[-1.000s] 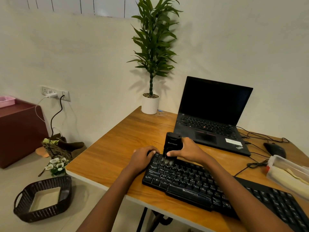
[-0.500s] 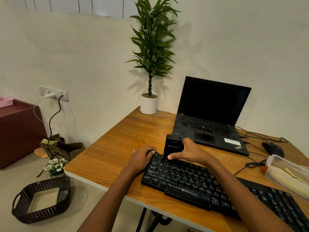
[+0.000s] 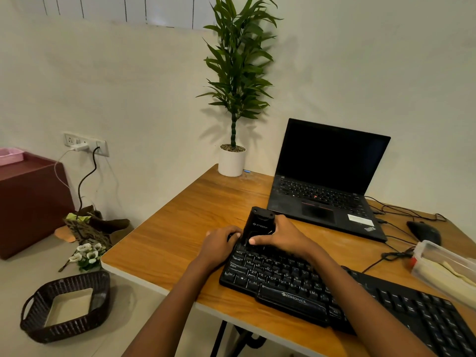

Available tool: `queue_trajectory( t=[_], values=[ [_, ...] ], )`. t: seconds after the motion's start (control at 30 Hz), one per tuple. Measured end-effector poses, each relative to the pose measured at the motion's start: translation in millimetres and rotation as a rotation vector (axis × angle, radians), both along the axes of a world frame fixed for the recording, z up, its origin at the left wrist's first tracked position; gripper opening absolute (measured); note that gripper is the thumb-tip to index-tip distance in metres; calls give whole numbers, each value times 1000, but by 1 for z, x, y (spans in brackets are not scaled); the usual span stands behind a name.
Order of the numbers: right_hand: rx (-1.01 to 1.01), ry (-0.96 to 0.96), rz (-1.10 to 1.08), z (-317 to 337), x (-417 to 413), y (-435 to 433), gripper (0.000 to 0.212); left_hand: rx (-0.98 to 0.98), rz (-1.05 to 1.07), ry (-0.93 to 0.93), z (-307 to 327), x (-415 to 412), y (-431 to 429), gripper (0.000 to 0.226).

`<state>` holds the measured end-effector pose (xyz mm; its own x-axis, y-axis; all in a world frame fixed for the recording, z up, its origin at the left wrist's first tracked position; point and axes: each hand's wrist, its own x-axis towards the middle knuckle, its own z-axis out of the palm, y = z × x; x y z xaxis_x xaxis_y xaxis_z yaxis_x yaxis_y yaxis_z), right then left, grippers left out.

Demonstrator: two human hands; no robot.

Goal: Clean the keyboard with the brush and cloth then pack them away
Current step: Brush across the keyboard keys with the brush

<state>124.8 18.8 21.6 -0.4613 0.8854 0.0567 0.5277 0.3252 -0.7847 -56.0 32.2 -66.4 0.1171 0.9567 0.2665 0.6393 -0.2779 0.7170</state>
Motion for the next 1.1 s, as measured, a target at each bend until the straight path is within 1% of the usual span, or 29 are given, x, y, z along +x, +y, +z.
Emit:
queue_trajectory(
  t=[0.13, 0.23, 0.3, 0.37, 0.43, 0.53, 0.63, 0.77, 0.87, 0.97, 1.03, 1.1],
  values=[
    [-86, -173, 38, 24, 25, 2, 37, 16, 4, -12, 2, 1, 0, 22],
    [-92, -210, 28, 29, 33, 2, 44, 17, 22, 17, 5, 1, -2, 23],
    [-77, -188, 13, 24, 33, 1, 46, 18, 20, 7, 5, 2, -3, 22],
    [-4, -152, -41, 19, 32, -2, 47, 15, 22, 9, 5, 2, -3, 22],
    [55, -122, -71, 14, 31, -6, 53, 10, 29, 15, 5, 2, -2, 23],
    [13, -119, -39, 15, 32, -8, 53, 9, 31, 26, 7, 3, -3, 23],
    [69, -124, -85, 16, 37, -6, 52, 10, 13, 3, 5, 1, -2, 22],
    [4, -102, -61, 13, 43, -9, 50, 7, 9, -2, 6, 2, -3, 22],
    [70, -81, -125, 9, 49, -8, 48, 7, 17, -3, 8, 3, -5, 23],
    [9, -86, -65, 10, 50, -10, 47, -11, 1, -24, 6, 2, -3, 22],
    [69, -89, -108, 8, 50, -9, 44, -14, -2, -34, 6, 2, -3, 21],
    [102, -68, -144, 7, 49, -7, 47, -6, 6, -34, 6, 2, -2, 21]
  ],
)
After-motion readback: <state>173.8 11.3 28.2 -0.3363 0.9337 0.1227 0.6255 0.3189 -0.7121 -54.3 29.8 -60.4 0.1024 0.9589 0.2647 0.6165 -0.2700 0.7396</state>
